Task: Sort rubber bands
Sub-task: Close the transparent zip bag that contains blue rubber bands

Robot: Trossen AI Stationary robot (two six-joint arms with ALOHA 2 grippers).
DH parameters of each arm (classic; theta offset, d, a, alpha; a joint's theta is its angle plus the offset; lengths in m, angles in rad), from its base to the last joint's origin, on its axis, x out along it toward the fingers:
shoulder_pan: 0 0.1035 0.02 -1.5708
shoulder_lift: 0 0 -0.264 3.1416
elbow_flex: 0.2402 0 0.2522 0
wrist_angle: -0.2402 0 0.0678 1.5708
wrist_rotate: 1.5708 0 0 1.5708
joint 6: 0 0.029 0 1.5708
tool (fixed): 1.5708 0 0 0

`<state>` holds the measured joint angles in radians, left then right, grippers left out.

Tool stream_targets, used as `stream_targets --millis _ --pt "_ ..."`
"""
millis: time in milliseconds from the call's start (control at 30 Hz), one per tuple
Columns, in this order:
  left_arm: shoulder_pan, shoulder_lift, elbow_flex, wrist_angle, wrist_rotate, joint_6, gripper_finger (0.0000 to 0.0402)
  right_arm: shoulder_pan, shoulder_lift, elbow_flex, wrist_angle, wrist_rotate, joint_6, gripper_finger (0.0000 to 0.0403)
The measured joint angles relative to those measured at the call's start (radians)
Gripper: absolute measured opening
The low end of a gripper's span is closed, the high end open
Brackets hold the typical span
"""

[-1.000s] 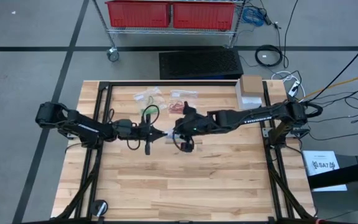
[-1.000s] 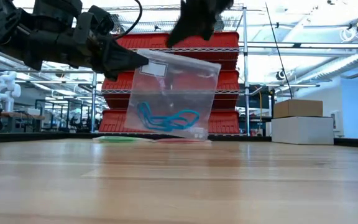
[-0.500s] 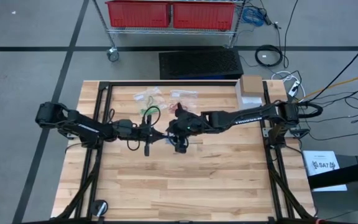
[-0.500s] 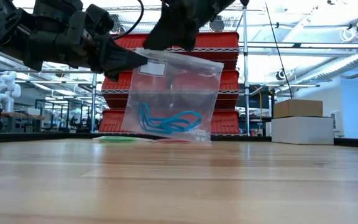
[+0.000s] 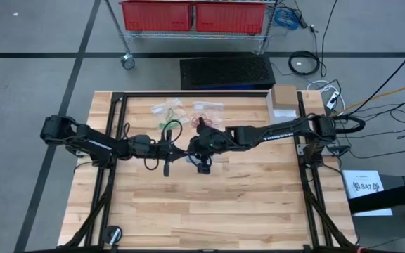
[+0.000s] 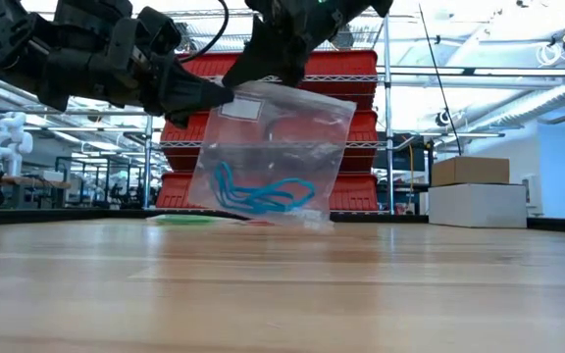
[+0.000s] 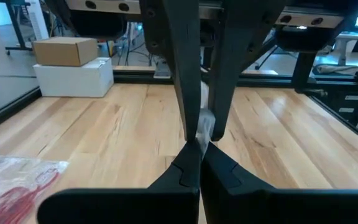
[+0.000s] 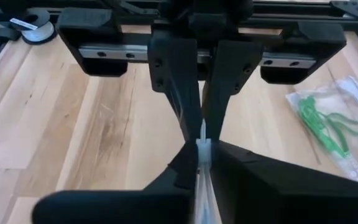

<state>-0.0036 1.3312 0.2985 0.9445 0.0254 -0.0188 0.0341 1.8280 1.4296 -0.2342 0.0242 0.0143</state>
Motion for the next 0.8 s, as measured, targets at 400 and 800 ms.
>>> stream_targets --millis 400,800 --pt "0.0 0.002 0.0 0.002 -0.001 0.0 0.0 0.009 -0.009 0.003 -0.157 0.006 0.028 0.0013" --pt "0.0 0.001 0.0 0.016 -0.004 -0.002 0.0 0.009 -0.065 0.002 -0.4 0.029 0.064 0.0012"
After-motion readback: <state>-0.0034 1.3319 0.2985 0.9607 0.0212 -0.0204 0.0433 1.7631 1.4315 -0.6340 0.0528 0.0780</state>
